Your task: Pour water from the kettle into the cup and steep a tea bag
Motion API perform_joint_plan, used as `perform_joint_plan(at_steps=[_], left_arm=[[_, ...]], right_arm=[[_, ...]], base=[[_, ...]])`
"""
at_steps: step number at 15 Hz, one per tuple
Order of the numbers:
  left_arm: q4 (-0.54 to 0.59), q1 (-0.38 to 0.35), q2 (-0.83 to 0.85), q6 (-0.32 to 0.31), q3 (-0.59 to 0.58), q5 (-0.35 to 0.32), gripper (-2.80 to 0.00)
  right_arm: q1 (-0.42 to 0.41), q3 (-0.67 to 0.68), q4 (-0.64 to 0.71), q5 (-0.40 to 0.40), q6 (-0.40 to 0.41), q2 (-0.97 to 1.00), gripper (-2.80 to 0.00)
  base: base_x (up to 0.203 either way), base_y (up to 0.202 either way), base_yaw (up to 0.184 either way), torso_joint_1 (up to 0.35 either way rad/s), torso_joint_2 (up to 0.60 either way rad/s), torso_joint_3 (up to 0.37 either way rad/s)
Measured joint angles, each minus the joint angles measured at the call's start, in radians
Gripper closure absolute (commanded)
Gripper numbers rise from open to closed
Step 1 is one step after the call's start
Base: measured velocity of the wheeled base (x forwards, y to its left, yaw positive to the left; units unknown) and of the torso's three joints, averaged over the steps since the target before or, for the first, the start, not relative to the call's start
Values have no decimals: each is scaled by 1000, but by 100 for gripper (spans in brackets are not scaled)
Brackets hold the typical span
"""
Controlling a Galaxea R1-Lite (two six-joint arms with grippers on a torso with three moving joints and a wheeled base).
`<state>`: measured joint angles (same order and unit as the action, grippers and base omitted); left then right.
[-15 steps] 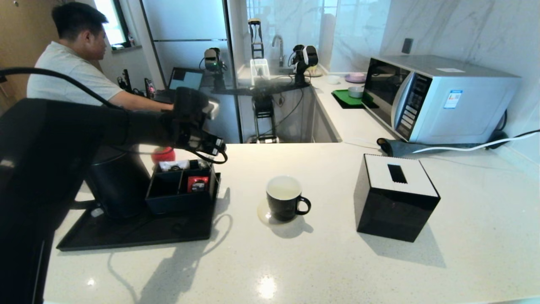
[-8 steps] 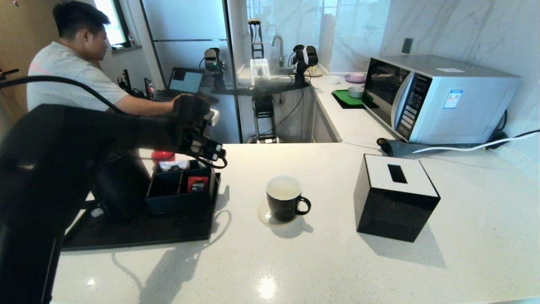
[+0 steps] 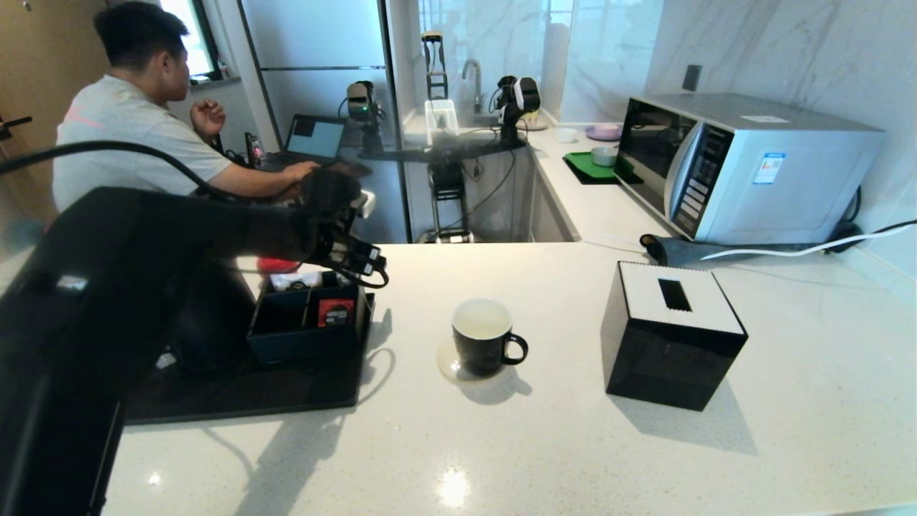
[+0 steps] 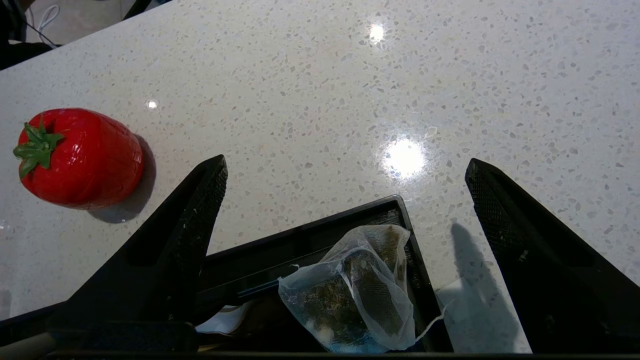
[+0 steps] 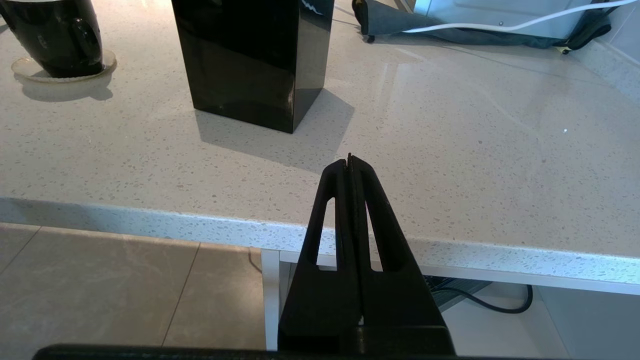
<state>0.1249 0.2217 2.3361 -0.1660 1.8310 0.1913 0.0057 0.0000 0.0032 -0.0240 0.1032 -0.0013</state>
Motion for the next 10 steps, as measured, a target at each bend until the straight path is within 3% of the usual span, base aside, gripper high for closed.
perform_joint_plan(at_steps=[7,8,10], left_arm=[[0,-6,16,-3,5,-4,-280],[0,-8,16,-3,6,-4,0],[0,-8,18,-3,6,-4,0]], right_arm=[[0,0,0,-1,0,0,0],[0,0,0,-1,1,0,0],[0,0,0,0,0,0,0]], base=[[0,0,0,0,0,0],[0,0,0,0,0,0],[0,0,0,0,0,0]])
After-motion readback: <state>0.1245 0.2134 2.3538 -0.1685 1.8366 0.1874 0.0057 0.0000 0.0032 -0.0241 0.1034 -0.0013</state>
